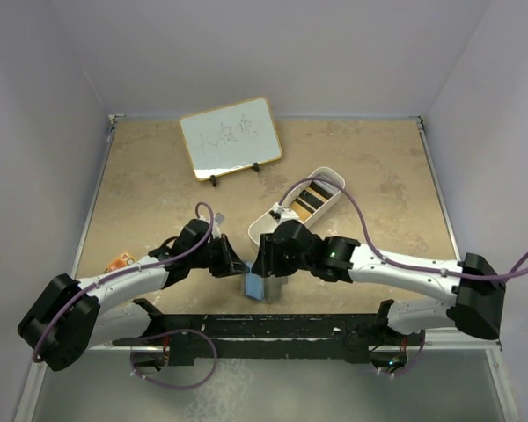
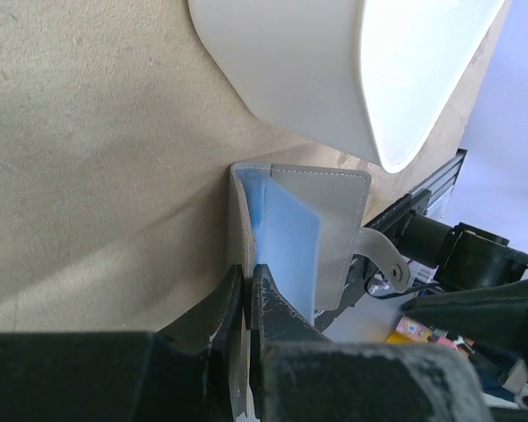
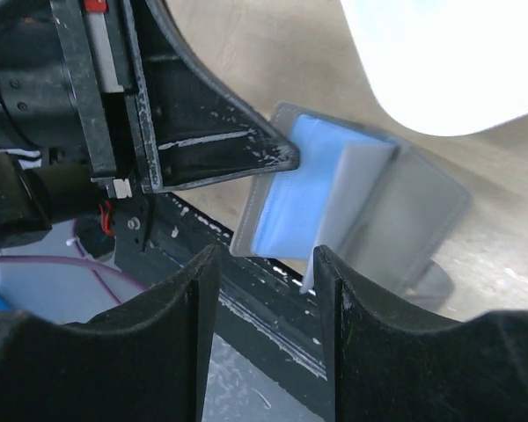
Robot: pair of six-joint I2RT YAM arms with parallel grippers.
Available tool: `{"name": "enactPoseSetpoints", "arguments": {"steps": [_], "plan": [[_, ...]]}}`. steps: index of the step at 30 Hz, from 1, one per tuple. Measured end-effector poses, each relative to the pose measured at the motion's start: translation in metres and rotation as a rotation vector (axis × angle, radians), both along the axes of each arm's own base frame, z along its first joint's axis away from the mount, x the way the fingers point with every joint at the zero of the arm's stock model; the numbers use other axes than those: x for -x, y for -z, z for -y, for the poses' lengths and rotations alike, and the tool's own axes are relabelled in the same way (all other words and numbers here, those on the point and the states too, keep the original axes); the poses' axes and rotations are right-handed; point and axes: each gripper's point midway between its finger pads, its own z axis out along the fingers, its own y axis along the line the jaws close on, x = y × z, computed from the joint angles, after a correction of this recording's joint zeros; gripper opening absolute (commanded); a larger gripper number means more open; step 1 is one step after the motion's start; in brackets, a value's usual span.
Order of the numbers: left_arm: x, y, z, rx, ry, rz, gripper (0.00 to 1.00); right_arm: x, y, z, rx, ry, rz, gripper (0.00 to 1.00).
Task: Put the credit cards into the card holder
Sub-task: Open the card holder at the center of the board.
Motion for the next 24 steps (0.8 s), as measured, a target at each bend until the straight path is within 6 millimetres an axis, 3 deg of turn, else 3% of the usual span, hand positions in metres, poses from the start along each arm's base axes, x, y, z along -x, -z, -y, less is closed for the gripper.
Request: {"name": "enactPoseSetpoints", "arguments": {"steps": [4,9,24], "plan": [[0.0,0.0,0.0,0.003,-0.002,-0.002,0.0,0.009,0.016,-0.02,-0.003,-0.057,-0.039,0.51],[0.0,-0.001,0.0,0.003,-0.002,-0.001,0.0,0.012,0.034,-0.03,0.015,-0.079,-0.067,0.49],[0.0,-0.001,0.0,0.003,-0.001,0.001,0.0,0.016,0.068,-0.022,0.077,-0.058,-0.108,0.37]]}}
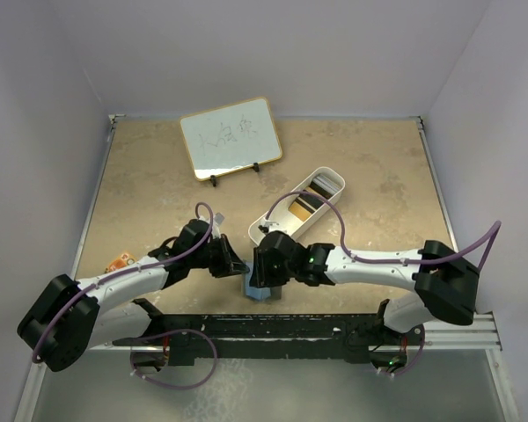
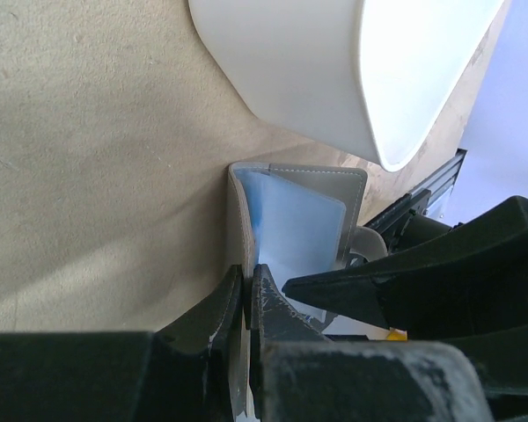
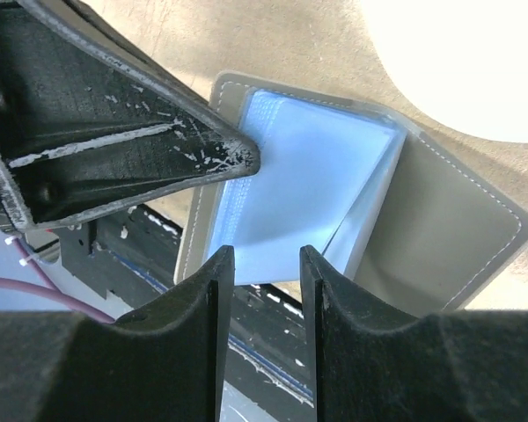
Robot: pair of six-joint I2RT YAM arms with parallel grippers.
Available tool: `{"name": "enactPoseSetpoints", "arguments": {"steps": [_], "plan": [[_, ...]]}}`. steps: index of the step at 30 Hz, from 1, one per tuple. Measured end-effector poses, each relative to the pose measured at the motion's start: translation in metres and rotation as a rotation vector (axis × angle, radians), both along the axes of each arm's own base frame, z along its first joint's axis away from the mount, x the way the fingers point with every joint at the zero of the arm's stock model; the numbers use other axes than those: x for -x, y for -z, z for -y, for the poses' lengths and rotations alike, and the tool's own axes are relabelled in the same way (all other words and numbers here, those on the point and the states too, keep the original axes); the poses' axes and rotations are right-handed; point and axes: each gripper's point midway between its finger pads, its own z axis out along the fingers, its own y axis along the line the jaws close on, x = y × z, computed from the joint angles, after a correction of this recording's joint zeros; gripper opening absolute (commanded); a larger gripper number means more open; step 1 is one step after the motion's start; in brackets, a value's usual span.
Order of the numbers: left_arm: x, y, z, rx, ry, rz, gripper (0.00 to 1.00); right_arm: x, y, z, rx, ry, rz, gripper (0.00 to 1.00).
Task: Put the credit cards into the card holder
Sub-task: Open the card holder at the center of the board.
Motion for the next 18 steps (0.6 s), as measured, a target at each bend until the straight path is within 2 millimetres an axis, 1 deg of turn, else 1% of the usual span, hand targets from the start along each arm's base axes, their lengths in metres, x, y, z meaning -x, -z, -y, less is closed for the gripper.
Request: {"name": "enactPoseSetpoints", "arguments": {"steps": [6,13,18], "plan": [[0.001,0.001,-0.001,-0.003,0.0,-0.004,0.0,-0.002,0.007,0.003,0.02,0.015,-0.001,0.37],[0.001,0.001,-0.001,-0.003,0.0,-0.004,0.0,-0.001,0.015,0.002,0.017,0.023,-0.01,0.44],[0.002,0.002,-0.001,-0.005,-0.001,-0.007,0.0,-0.001,0.013,-0.002,-0.004,0.023,-0.014,0.48]]}}
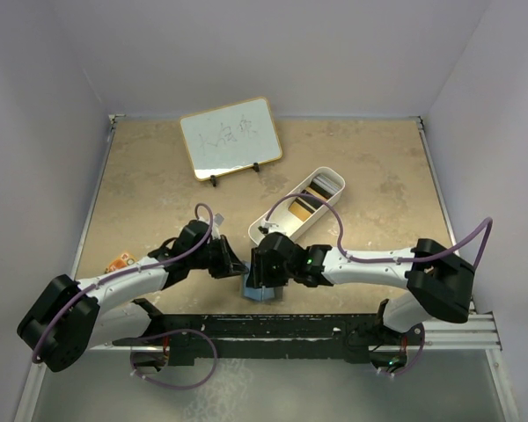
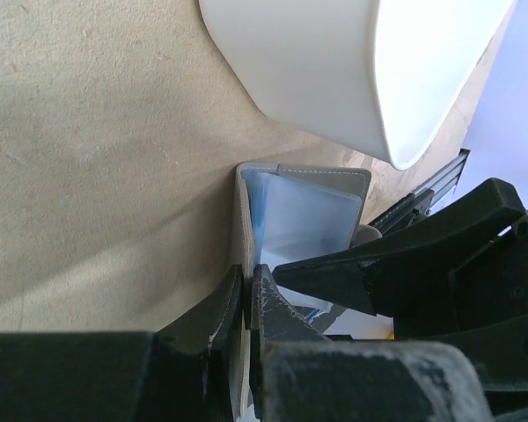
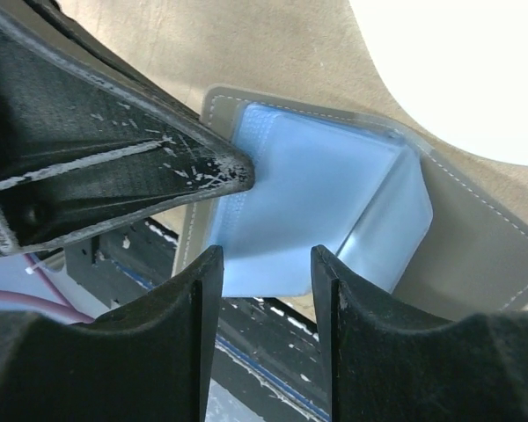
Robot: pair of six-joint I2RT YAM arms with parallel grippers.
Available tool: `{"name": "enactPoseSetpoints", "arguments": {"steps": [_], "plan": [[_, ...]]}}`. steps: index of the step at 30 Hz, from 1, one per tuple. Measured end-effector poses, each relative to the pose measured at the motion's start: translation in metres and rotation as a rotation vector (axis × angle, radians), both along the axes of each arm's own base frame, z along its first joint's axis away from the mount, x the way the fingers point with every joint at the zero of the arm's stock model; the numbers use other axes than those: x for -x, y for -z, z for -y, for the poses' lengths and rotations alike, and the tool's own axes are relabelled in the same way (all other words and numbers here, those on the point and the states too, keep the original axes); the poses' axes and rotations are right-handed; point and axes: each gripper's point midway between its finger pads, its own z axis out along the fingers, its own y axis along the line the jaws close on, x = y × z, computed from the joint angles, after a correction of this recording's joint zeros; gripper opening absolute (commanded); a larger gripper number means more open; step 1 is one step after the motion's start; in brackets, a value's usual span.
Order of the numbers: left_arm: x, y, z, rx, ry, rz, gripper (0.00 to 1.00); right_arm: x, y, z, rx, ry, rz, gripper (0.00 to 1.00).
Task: Put the credit cards into the card holder
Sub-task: Open the card holder at the center of the board.
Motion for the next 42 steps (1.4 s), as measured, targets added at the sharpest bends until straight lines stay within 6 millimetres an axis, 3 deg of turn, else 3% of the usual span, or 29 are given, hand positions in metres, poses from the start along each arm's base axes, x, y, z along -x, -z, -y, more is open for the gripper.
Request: {"name": "enactPoseSetpoints", "arguments": {"steps": [8,19,42], "plan": [[0.001,0.002,-0.001,0.0,-0.001,-0.001,0.0,0.001,-0.003,-0.005,-0.026,0.002,-0.011,0.47],[0.002,0.003,-0.002,-0.004,-0.003,-0.001,0.0,0.001,0.003,-0.004,-0.011,0.017,-0.021,0.36],[0.002,0.006,-0.004,-0.021,0.002,0.008,0.0,-0.005,0.009,0.017,0.075,0.067,0.009,0.39]]}}
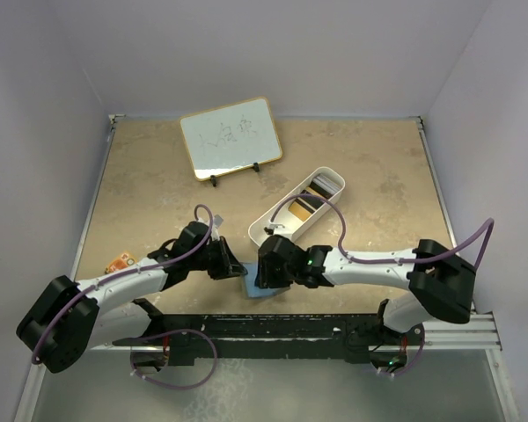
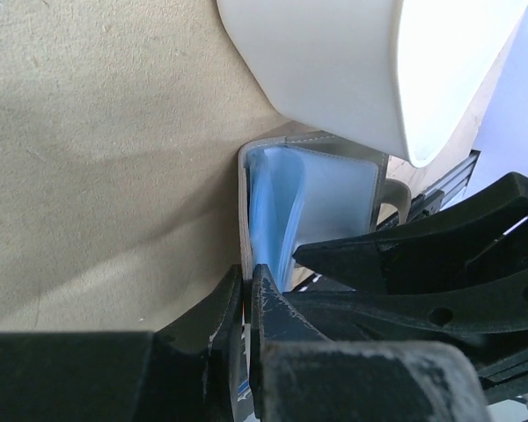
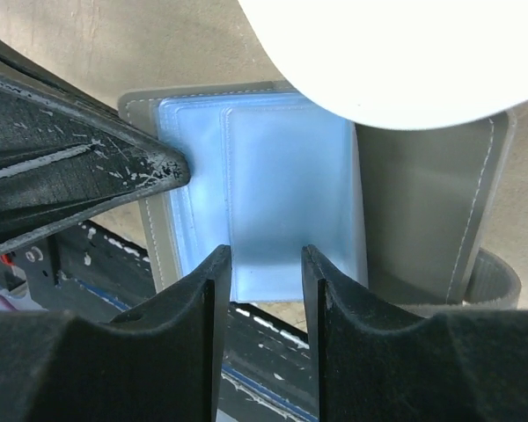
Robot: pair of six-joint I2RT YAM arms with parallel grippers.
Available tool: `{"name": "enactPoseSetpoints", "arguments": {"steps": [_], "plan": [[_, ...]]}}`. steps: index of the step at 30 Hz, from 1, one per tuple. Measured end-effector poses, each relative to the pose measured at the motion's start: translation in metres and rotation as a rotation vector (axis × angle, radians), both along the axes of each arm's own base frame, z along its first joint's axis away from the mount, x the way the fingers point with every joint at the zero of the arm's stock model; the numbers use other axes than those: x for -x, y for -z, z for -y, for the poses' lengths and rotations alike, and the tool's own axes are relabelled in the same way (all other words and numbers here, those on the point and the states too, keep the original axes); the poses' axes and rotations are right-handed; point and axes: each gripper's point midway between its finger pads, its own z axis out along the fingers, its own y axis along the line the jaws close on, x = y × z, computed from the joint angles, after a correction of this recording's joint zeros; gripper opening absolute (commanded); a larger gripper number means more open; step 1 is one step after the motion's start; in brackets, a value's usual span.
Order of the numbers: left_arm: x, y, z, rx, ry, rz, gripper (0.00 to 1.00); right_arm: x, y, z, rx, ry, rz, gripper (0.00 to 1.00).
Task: Put the credit cards into the card holder
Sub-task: Open the card holder at the center of the board.
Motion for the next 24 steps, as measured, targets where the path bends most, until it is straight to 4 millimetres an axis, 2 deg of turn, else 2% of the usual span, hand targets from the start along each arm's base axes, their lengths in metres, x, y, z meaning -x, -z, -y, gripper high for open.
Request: {"name": "enactPoseSetpoints", "arguments": {"steps": [16,24], "plan": [[0.004,0.002,-0.003,-0.024,0.023,-0.003,0.0,-0.002,0.0,0.032,0.119,0.022,0.033,0.39],[0.006,0.002,-0.001,-0.021,0.039,-0.01,0.0,-0.004,-0.007,0.05,0.197,0.042,0.053,0.38]]}}
